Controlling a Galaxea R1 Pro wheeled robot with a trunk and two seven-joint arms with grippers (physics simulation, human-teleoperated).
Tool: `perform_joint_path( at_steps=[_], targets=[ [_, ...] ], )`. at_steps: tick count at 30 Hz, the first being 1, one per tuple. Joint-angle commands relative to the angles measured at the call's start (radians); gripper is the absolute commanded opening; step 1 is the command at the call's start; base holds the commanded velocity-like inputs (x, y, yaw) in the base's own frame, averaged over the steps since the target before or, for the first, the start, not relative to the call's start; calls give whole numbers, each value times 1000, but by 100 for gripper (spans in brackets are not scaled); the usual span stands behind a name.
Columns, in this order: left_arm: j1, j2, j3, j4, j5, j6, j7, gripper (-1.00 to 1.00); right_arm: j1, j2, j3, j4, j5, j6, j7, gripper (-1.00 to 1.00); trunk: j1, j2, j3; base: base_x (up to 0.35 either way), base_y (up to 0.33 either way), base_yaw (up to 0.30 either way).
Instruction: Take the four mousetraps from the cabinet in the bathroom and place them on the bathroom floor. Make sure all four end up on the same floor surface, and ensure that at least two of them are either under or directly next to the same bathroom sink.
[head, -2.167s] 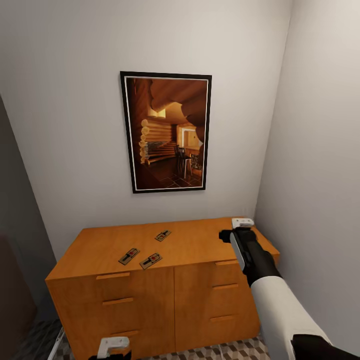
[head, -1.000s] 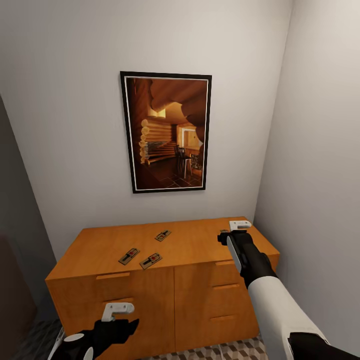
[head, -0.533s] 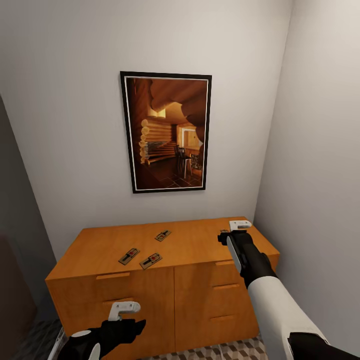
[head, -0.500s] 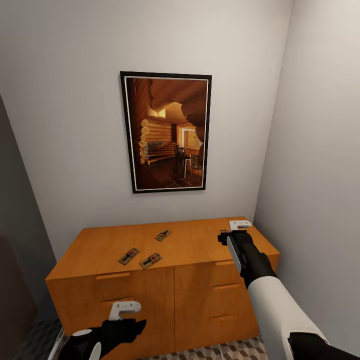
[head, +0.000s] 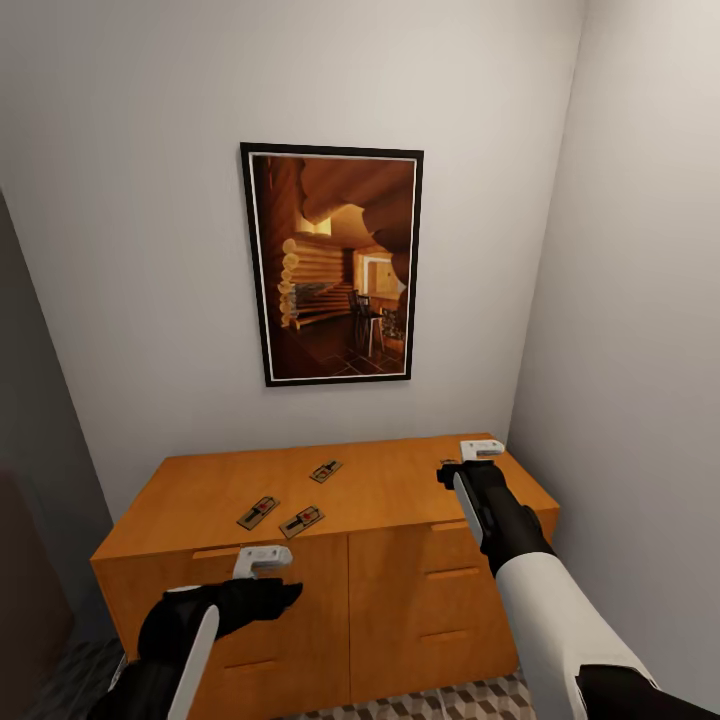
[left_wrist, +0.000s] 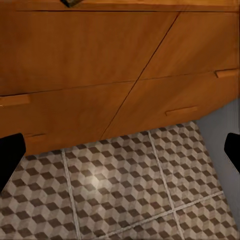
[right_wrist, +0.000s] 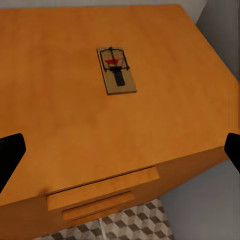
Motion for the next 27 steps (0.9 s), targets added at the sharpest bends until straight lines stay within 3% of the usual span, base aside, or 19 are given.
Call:
perform_joint_path(
  at_steps=[1,9,27],
  targets=[
    [-1,0,1,-1,6,6,3,100,-1,1,-3,-1,10,6,4,100,0,-1,-2,0,0,0],
    [-122,-13,1,0,6,51,3,100,-1,1,-4,-1,9,0,-2,100,0,-1,-2,0,0,0],
    [-266,-35,1,4,6,63,3,100,-1,0,-4,-1,10,-2,-4,100,0,-1,-2,0,0,0]
  ],
)
